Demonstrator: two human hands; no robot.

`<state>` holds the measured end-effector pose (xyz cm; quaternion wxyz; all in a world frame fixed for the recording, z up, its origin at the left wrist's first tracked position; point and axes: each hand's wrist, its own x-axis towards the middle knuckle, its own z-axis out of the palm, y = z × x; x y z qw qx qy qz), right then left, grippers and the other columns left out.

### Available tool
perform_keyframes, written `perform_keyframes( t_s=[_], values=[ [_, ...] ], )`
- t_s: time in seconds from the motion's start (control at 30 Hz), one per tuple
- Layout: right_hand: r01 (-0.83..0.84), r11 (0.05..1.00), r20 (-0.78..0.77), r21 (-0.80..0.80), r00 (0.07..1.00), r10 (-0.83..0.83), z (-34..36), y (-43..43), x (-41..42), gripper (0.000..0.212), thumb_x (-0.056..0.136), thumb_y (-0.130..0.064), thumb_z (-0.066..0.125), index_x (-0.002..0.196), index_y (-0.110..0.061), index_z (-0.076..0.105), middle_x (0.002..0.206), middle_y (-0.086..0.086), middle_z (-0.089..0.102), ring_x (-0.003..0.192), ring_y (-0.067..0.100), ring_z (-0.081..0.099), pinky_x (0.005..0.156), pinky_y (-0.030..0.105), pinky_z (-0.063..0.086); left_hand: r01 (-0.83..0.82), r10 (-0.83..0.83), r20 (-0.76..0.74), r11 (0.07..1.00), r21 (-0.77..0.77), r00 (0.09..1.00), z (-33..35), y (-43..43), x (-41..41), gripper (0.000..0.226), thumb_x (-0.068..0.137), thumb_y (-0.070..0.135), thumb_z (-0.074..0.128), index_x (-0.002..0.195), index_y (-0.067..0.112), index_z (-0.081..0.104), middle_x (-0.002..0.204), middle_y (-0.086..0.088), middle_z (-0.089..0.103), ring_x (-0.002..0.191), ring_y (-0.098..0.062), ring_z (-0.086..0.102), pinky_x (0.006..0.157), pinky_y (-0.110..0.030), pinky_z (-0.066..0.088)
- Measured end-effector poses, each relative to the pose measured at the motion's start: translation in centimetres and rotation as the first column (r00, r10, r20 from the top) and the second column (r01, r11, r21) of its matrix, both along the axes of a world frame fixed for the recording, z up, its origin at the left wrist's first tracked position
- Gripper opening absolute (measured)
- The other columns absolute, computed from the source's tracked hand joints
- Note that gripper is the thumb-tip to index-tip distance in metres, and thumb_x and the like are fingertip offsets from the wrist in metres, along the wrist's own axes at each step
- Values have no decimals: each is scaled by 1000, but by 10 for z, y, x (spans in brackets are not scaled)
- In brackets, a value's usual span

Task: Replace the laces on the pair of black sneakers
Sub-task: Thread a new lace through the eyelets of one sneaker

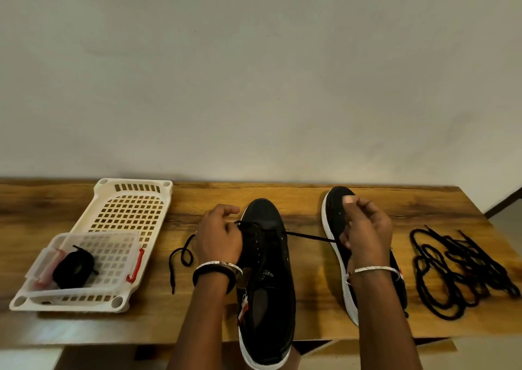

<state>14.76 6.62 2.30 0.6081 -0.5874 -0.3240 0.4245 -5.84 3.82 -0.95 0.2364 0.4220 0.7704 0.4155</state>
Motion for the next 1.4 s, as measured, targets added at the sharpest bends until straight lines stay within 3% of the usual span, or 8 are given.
perform_keyframes(
  t_s=[0.17, 0.33, 0.47, 0.6, 0.8, 0.9, 1.23, 1.4],
  values=[
    [-299, 945, 713, -133, 633, 301, -9, -4, -7, 4, 89, -30, 73, 90, -27, 72, 85, -12, 70, 83, 6, 65, 74, 31, 54, -71, 76, 69, 994, -78, 995, 4, -8, -17, 47, 84, -8, 48, 112, 24, 68, 116, 5, 65, 78, -17, 62, 70, -36, 52],
    [-297, 799, 797, -523, 161, 582, -21, -7, -28, 18, 93, -36, 68, 92, -19, 74, 91, 2, 71, 89, 24, 67, 77, 36, 57, -67, 74, 72, 993, -96, 995, 3, -9, -21, 48, 83, -9, 49, 112, 24, 68, 113, 5, 65, 79, -18, 62, 68, -37, 52],
    [-331, 877, 721, -348, 504, 476, -29, 0, -21, 14, 94, -29, 69, 85, -20, 74, 84, 1, 70, 85, 21, 66, 75, 32, 49, -68, 75, 62, 992, -108, 995, -3, -6, -23, 44, 82, -8, 54, 109, 24, 67, 108, 5, 64, 87, -16, 60, 77, -38, 52],
    [-313, 947, 82, 77, 948, 307, -10, 0, -21, 22, 102, -16, 57, 84, -17, 70, 86, -1, 73, 78, 8, 62, 71, 28, 43, -46, 53, 36, 987, -152, 998, -11, -6, -30, 44, 80, -10, 55, 103, 27, 64, 114, 3, 64, 109, -20, 59, 82, -35, 48],
    [-177, 961, -741, 215, 612, 278, 4, 0, -3, 16, 101, -22, 49, 89, -15, 57, 65, 0, 52, 64, 18, 60, 79, 36, 57, 45, -116, -175, 931, -363, 978, -20, -9, -34, 41, 84, 4, 60, 114, 32, 65, 116, 4, 65, 107, -21, 60, 89, -39, 51],
    [-151, 953, -776, 262, 554, 302, 5, -1, 6, 25, 104, -22, 43, 85, -17, 58, 57, -6, 34, 45, 7, 31, 44, 20, 36, -4, -96, -239, 923, -386, 966, -21, -8, -35, 45, 83, 8, 64, 119, 34, 60, 121, 2, 60, 114, -24, 57, 91, -44, 51],
    [-212, 950, -557, 228, 772, 306, 12, -6, 14, 23, 102, -21, 49, 89, -13, 66, 52, -6, 31, 40, 5, 22, 42, 22, 12, 75, -195, -254, 906, -416, 947, -29, -10, -31, 19, 87, 39, 68, 71, 35, 59, 99, 6, 65, 102, -22, 61, 90, -46, 51],
    [-226, 970, -89, 94, 968, 234, 3, -3, 13, 22, 99, -16, 58, 84, -11, 73, 50, -7, 38, 40, 5, 27, 40, 19, 21, 114, -74, 216, 977, -181, 974, 6, -6, -32, 30, 95, 27, 48, 67, 19, 56, 74, -2, 60, 78, -25, 55, 71, -38, 43]
  ],
)
